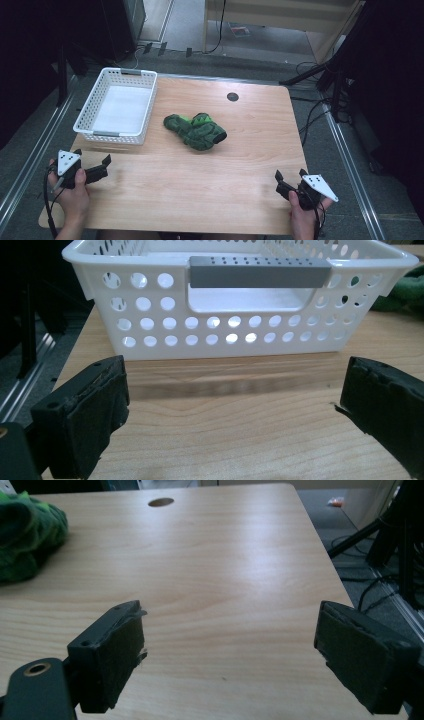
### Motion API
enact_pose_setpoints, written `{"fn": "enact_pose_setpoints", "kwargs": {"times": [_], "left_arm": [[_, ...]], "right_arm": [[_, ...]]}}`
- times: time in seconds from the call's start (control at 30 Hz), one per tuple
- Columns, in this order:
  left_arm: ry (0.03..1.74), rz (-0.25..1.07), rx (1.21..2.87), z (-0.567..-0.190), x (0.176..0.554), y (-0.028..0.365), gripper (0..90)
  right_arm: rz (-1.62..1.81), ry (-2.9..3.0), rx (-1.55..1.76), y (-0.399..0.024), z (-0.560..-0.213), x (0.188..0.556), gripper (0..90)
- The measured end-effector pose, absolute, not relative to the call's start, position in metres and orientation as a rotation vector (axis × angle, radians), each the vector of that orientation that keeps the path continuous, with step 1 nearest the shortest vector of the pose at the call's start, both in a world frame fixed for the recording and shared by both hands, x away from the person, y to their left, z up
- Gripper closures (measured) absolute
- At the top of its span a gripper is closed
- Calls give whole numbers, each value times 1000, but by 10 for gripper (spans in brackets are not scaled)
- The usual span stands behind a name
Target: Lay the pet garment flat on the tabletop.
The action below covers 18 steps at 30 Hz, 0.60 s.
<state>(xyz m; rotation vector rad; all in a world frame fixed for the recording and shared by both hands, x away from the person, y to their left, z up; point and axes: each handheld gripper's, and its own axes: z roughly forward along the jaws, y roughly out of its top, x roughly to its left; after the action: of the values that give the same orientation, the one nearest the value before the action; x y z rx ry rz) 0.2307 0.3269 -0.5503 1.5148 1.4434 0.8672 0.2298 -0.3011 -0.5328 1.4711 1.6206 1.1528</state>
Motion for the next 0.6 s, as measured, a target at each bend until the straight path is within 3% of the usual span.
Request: {"fn": "enact_pose_setpoints", "kwargs": {"times": [0.17, 0.6], "left_arm": [[1490, 941, 1503, -550, 232, 323, 0], [1467, 910, 1535, -550, 236, 323, 0]], "right_arm": [[1180, 1668, 1403, -279, -515, 236, 133], [1276, 1882, 1148, -168, -466, 283, 136]]}}
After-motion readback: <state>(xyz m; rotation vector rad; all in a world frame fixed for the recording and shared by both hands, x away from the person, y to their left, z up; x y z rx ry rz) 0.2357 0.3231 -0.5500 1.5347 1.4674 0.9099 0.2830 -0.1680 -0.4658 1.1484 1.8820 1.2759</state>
